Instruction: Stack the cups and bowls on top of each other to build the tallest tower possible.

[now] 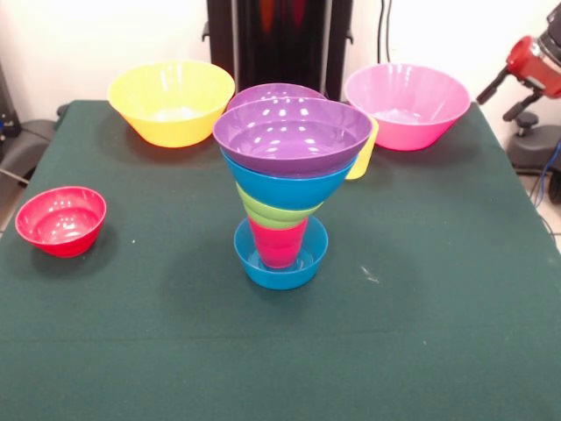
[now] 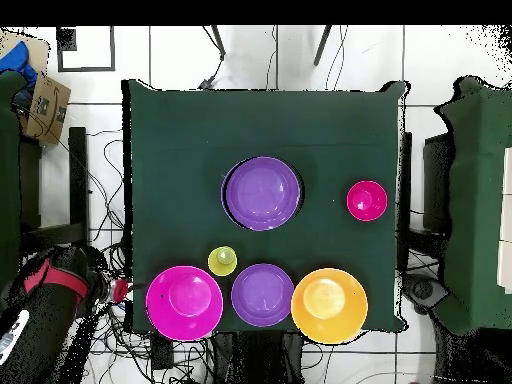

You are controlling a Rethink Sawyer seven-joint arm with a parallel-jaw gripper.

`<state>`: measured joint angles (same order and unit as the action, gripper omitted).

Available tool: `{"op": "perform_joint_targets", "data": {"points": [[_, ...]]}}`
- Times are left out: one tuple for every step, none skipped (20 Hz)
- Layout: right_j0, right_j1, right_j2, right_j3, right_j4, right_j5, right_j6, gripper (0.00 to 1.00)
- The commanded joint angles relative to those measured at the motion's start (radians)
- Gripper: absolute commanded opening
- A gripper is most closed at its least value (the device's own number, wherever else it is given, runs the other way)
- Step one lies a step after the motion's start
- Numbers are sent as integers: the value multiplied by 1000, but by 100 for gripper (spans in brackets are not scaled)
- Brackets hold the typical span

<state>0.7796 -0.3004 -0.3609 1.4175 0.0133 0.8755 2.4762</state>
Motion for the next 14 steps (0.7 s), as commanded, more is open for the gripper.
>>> {"op": "perform_joint_targets", "data": {"points": [[14,87,55,-29,-89,-78,53,100],[16,82,53,-27,-92,-68,50,100],[18,81,51,-30,-94,-57,48,100],[19,79,49,-33,-96,-45,47,100],[18,77,49,-34,-97,-39,45,100],[18,75,49,-37,-98,-29,42,100],[17,74,49,-40,-98,-22,40,100],[13,73,51,-44,-97,-14,35,100],[12,71,51,-48,-98,-7,33,100],[14,69,51,-50,-98,2,32,100],[15,68,51,-52,-99,6,31,100],[16,72,51,-54,-98,5,35,100],[18,81,54,-56,-95,-5,41,100],[21,90,57,-57,-93,-15,47,100]]}}
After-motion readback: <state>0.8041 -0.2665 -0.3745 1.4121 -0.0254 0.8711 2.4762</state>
